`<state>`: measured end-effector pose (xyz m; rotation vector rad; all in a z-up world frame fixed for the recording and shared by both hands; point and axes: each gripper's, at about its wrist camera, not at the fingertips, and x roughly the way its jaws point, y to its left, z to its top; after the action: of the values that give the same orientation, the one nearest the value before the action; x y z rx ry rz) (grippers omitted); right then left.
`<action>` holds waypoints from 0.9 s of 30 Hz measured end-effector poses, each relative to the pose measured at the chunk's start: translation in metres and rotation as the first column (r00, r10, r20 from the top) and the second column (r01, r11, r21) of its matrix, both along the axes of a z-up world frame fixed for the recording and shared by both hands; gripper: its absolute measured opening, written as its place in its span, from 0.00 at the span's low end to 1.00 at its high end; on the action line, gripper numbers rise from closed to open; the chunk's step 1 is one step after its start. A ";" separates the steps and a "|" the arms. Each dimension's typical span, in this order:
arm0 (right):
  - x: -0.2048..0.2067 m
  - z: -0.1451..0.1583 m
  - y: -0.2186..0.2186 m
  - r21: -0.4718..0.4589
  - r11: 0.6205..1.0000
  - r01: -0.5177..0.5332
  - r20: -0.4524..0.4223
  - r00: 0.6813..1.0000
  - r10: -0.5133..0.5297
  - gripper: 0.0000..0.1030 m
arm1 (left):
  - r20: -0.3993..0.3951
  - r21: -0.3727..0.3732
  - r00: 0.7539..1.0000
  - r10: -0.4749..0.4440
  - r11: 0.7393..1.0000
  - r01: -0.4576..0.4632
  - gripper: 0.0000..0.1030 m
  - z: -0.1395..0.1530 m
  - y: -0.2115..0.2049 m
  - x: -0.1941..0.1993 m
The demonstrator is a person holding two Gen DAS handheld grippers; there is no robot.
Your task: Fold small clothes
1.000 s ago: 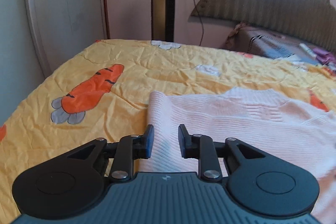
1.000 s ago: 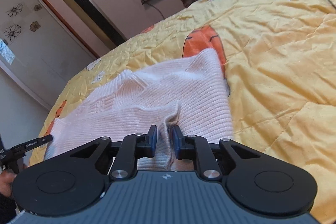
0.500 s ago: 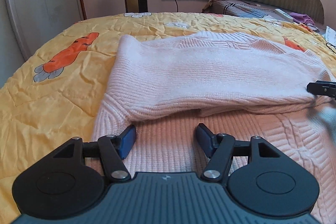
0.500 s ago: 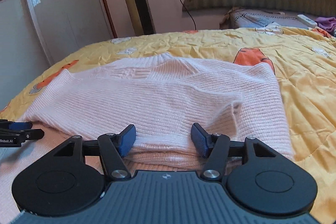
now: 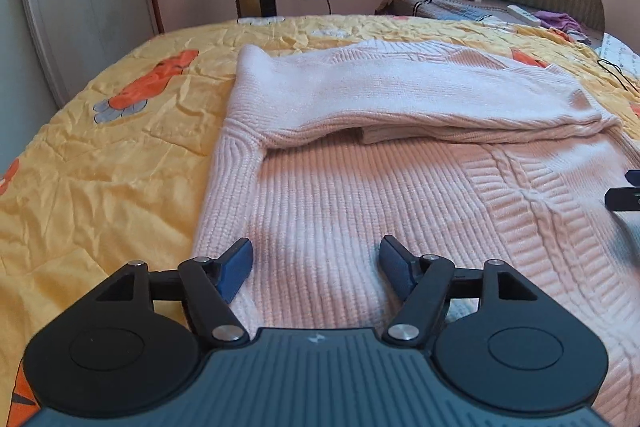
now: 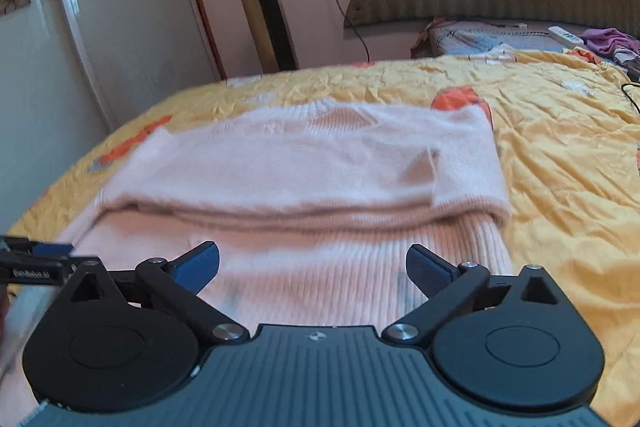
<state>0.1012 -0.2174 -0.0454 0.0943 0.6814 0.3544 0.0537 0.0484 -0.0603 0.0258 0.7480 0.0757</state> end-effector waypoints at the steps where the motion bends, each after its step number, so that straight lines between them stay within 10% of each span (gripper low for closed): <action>1: 0.000 -0.013 -0.001 -0.036 0.999 0.000 -0.053 0.999 -0.002 0.96 | 0.006 -0.011 1.000 0.007 1.000 -0.007 0.69 0.001 0.002 -0.003; 9: -0.049 0.006 -0.027 -0.019 0.997 0.080 -0.056 0.995 -0.081 0.99 | 0.005 0.100 1.000 0.026 0.995 -0.026 0.80 0.015 -0.009 -0.070; 17: -0.132 0.003 -0.093 0.044 0.971 0.235 -0.113 0.967 -0.228 0.99 | -0.015 -0.064 0.992 0.125 0.990 -0.126 0.81 0.004 0.014 -0.144; 27: -0.181 0.000 -0.109 0.040 0.967 0.250 -0.160 0.957 -0.241 0.98 | 0.010 0.103 0.994 0.112 0.988 -0.113 0.82 0.011 0.011 -0.160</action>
<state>-0.0794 -0.3264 -0.0450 0.2634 0.8021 0.1283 -0.1063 0.0592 -0.0497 0.0823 0.7405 0.2220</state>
